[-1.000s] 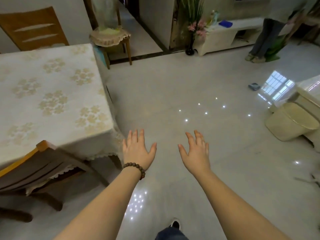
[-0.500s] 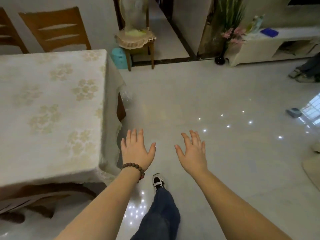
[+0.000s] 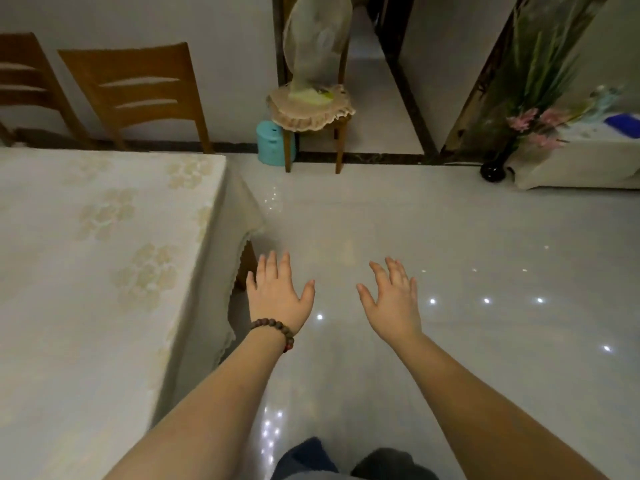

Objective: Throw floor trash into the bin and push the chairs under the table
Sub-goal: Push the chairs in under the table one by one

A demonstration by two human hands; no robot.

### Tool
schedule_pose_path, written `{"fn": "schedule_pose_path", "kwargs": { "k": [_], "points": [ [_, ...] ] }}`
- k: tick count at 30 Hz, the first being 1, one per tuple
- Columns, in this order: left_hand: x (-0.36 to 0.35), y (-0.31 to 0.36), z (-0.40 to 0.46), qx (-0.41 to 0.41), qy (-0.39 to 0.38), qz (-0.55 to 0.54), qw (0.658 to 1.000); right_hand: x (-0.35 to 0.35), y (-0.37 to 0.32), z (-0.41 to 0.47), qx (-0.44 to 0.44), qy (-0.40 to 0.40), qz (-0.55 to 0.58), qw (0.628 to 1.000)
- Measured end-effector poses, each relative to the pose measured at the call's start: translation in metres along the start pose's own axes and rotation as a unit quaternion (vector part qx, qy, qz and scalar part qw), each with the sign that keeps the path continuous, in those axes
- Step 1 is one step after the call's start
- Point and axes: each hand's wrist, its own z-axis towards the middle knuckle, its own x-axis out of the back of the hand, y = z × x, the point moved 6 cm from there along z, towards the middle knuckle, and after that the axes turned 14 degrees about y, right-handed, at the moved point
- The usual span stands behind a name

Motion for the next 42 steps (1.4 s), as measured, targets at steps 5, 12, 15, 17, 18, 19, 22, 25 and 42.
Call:
{"fn": "schedule_pose_path", "kwargs": {
  "k": [5,12,15,17,18,19,22,25,42],
  "points": [
    [-0.034,0.02,0.082,0.026,0.011,0.02,0.999,-0.033,0.008,0.101,0.023,-0.021,0.023,0.999],
    [-0.099,0.063,0.216,0.088,0.023,0.056,0.994,-0.085,0.038,0.281,0.084,-0.055,0.037,0.994],
    [-0.116,0.086,0.28,0.133,0.034,0.057,0.989,-0.095,0.045,0.369,0.116,-0.071,0.035,0.99],
    [-0.122,0.102,0.319,0.153,0.046,0.061,0.985,-0.099,0.043,0.422,0.14,-0.079,0.037,0.986],
    [-0.124,0.11,0.337,0.161,0.052,0.063,0.984,-0.102,0.041,0.445,0.152,-0.085,0.037,0.984],
    [-0.126,0.116,0.355,0.167,0.056,0.065,0.982,-0.106,0.038,0.468,0.163,-0.092,0.038,0.982],
    [-0.133,0.128,0.401,0.191,0.058,0.071,0.977,-0.123,0.025,0.526,0.192,-0.114,0.044,0.974],
    [-0.14,0.127,0.442,0.223,0.061,0.081,0.97,-0.145,0.007,0.573,0.218,-0.129,0.054,0.966],
    [-0.186,-0.01,0.753,0.414,0.119,0.072,0.899,-0.33,-0.218,0.864,0.388,-0.167,0.099,0.901]
  ]
}}
